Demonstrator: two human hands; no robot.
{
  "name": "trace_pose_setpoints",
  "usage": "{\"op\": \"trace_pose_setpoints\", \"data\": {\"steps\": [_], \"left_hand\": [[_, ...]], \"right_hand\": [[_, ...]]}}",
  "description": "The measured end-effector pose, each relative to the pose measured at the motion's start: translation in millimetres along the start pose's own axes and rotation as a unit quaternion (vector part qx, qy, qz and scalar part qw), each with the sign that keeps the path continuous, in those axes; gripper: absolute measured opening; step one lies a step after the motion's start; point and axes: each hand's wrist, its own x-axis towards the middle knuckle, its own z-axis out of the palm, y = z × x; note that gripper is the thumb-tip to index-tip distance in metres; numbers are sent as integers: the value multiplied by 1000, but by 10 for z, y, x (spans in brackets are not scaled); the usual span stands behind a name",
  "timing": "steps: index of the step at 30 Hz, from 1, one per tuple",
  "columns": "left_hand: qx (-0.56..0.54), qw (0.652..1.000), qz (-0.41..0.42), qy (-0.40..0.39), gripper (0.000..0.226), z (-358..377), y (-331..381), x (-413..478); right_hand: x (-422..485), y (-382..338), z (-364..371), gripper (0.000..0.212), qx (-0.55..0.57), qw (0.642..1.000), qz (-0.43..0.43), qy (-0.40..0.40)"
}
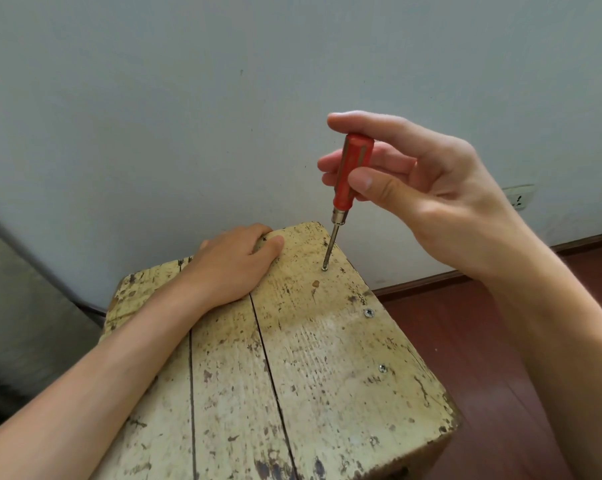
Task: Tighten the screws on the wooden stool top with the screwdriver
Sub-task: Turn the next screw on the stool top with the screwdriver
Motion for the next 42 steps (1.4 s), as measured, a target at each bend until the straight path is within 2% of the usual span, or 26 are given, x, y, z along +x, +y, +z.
{"op": "trace_pose_setpoints", "data": {"steps": [7, 16, 18, 21, 27, 30, 37, 42], "left_hand": [[1, 1000, 0, -2, 47, 12, -10, 9], [1, 1000, -2, 0, 46, 18, -18, 13], [1, 1000, -2, -2, 47, 19, -19, 16], [-1, 1000, 0, 0, 46, 18, -32, 14], [-4, 1000, 3, 3, 44, 20, -26, 22], [-1, 1000, 3, 3, 45, 14, -36, 18], [5, 1000, 4, 5, 45, 25, -38, 22], [-3, 1000, 1, 2, 45, 26, -41, 20]], "right_hand": [[10, 14, 2, 34, 15, 999, -10, 40], [39, 20, 219, 35, -85, 991, -35, 99], [26, 19, 195, 37, -110, 990, -41, 81], [15, 10, 96, 39, -77, 996, -31, 31], [16, 4, 80, 40, -13, 1000, -22, 17], [44, -18, 96, 36, -9, 999, -26, 39], [27, -4, 214, 32, -62, 987, -27, 145], [-4, 4, 219, 36, -102, 985, -35, 135]]}}
